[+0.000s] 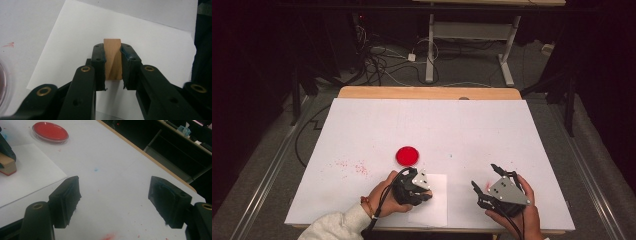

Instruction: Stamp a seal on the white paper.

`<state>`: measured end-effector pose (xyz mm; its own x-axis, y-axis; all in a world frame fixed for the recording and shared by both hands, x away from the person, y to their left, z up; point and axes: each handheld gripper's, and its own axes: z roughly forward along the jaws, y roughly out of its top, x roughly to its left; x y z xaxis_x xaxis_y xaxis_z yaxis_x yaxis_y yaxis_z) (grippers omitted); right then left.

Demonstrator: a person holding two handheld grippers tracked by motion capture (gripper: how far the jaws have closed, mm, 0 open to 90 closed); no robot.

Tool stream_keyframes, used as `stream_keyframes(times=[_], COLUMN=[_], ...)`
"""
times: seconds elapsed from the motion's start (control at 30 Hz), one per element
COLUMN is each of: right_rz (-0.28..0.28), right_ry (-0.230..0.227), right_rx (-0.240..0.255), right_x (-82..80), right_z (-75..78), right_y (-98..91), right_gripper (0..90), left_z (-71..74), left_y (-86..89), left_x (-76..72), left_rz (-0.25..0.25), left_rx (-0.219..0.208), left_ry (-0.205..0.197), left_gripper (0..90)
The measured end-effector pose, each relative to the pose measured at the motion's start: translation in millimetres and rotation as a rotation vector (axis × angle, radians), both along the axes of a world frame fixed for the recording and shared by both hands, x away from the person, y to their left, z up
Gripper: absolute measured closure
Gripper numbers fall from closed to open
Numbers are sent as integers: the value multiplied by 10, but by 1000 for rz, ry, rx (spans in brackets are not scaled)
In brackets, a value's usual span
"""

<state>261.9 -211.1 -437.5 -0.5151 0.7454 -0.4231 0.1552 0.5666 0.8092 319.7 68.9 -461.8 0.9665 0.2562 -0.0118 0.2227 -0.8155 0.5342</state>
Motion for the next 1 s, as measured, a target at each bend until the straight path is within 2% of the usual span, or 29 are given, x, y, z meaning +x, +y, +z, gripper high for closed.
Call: stream_keyframes(times=[0.27, 0.4, 1.0], right_rz=[4, 5, 8], right_ry=[0, -1, 0], right_rx=[-3, -3, -3], right_x=[-2, -5, -2], right_z=[-3, 0, 0], right_y=[10, 11, 13], right_gripper=[259, 259, 259], left_z=[-5, -15, -22], left_y=[-16, -3, 2], left_x=[-1, 18, 29], left_rz=[8, 11, 10], left_rx=[10, -2, -5], left_ry=[3, 20, 28], left_gripper=[738, 739, 739])
